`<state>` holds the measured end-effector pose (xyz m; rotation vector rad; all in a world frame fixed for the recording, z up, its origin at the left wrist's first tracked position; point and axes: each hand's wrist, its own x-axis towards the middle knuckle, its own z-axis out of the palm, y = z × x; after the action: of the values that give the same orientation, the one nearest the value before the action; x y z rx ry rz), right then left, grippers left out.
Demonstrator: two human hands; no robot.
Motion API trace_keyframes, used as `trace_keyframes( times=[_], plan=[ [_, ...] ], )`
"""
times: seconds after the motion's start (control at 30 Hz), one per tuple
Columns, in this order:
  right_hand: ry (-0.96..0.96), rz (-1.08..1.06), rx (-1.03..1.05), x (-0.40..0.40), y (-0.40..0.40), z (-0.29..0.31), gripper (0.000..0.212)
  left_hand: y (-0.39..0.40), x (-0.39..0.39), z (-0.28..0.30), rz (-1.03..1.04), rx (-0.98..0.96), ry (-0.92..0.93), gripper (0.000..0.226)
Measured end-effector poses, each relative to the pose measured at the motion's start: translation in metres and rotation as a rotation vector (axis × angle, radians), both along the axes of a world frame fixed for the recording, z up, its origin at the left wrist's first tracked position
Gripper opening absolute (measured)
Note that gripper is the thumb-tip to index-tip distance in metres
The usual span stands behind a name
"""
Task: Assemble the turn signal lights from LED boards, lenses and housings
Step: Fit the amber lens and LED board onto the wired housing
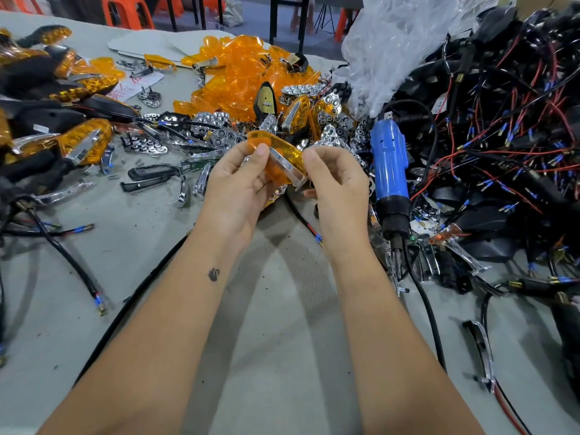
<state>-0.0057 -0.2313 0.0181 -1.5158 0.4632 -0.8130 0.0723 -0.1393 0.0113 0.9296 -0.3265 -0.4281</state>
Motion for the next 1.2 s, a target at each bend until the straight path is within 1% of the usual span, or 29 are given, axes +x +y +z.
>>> trace_keyframes(
  times=[0.1,0.2,0.37,0.5,0.57,0.63,0.7,0.77,0.8,0.93,1.07,1.2],
  plan=[
    [0.021,0.091,0.010,0.001,0.001,0.000,0.024,0.000,-0.002,0.001,-0.001,-0.005,-0.013,0.014],
    [-0.002,0.141,-0.002,0.001,0.003,0.000,0.029,0.000,-0.001,0.001,-0.001,-0.012,-0.005,0.013],
    [-0.023,0.154,0.102,-0.002,0.000,0.001,0.024,0.000,-0.002,0.002,-0.026,-0.025,-0.009,0.011],
    [-0.026,0.242,0.197,-0.002,-0.002,0.000,0.015,0.001,-0.003,0.002,-0.041,-0.034,-0.034,0.011],
    [-0.012,0.280,0.213,-0.002,-0.003,-0.002,0.011,0.002,-0.003,0.001,-0.048,-0.031,-0.041,0.012],
    [-0.008,0.297,0.204,-0.003,-0.005,-0.002,0.009,0.002,-0.003,0.001,-0.057,-0.013,-0.061,0.011],
    [-0.024,0.294,0.178,-0.004,-0.004,-0.002,0.009,0.003,-0.002,0.000,-0.076,-0.002,-0.092,0.002],
    [-0.040,0.274,0.143,-0.004,-0.003,-0.001,0.009,0.003,-0.001,-0.001,-0.080,0.004,-0.108,0.016],
    [-0.048,0.267,0.132,-0.003,-0.002,-0.001,0.009,0.003,0.000,-0.002,-0.078,0.006,-0.116,0.019],
    [-0.062,0.252,0.109,-0.003,0.001,0.000,0.010,0.003,0.001,-0.002,-0.088,0.011,-0.129,0.019],
    [-0.067,0.216,0.057,-0.002,0.004,0.000,0.011,0.003,0.000,-0.001,-0.082,0.017,-0.143,0.014],
    [-0.064,0.213,0.054,-0.001,0.005,0.000,0.010,0.004,0.000,-0.001,-0.071,0.018,-0.140,0.008]
  ],
)
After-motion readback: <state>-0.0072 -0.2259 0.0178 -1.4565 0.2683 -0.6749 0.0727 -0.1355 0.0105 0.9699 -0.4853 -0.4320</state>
